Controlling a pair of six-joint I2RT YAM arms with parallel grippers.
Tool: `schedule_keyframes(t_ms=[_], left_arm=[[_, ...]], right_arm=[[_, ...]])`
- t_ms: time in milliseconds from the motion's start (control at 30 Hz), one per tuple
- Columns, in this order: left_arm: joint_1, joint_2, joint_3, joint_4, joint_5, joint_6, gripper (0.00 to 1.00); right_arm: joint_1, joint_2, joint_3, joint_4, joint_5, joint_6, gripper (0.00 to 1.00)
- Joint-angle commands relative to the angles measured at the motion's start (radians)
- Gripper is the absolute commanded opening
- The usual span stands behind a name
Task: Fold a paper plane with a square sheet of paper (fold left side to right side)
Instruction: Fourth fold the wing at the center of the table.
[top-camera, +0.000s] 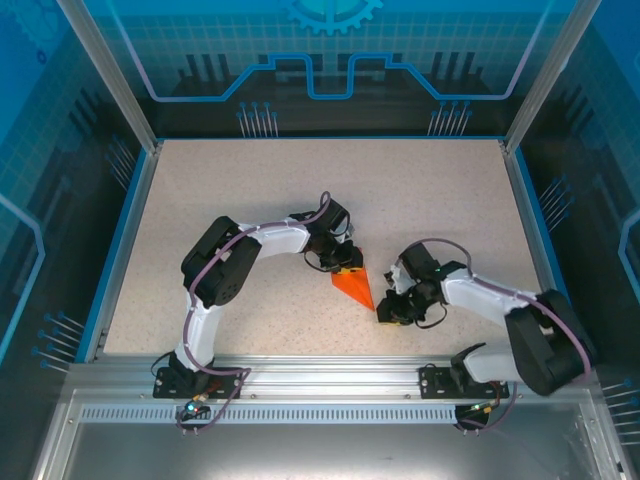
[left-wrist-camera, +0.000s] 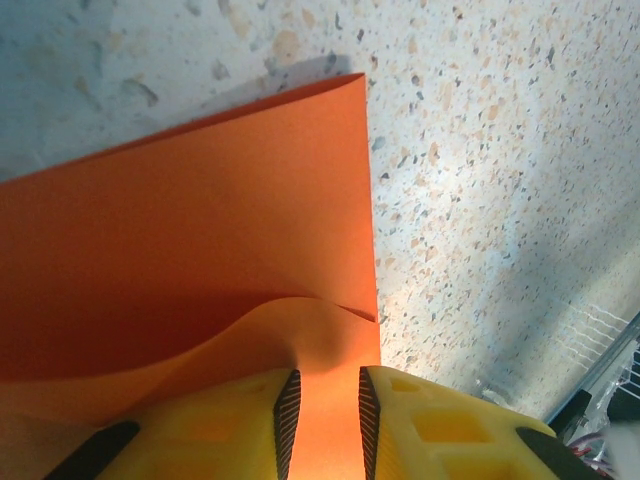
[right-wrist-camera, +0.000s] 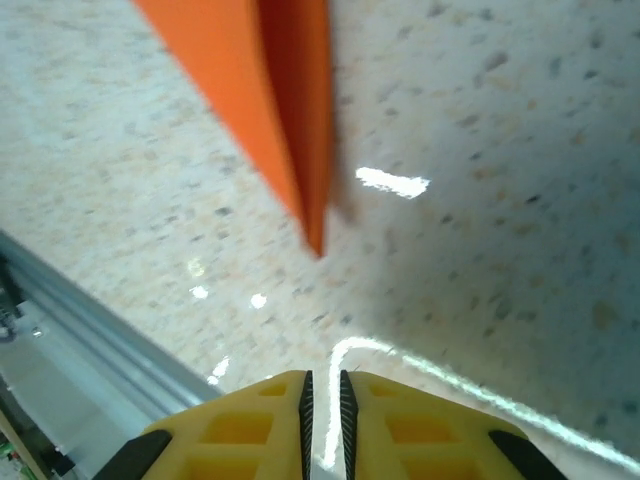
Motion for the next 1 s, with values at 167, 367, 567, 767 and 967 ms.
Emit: schedule_keyframes(t_ms=[167,367,567,767,967], left_arm=[[0.002,0.059,-0.019,-0.064,-0.097,-0.002,0.29],[-0.001,0.058,-0.013,-0.07,-0.098,-0.002,0.29],[-0.002,0.059,-0.01,-0.076,-0.098,0.0,0.29],[0.001,0.06,-0.008,-0.08,-0.104,0.003,0.29],[0.003,0.063,-0.007,-0.084,-0.109,0.004,0.29]], right_arm=[[0.026,0.077,0.132,0.108,-0.013,0.021,0.17],[0.043,0.226,0.182,0.272,0.028,0.103,0.17],[0.05,0.319,0.199,0.325,0.073,0.137,0.18],[0.051,0.404,0.236,0.195,0.116,0.122,0.19],[0.051,0.387,0.163,0.1,0.125,0.135,0.19]])
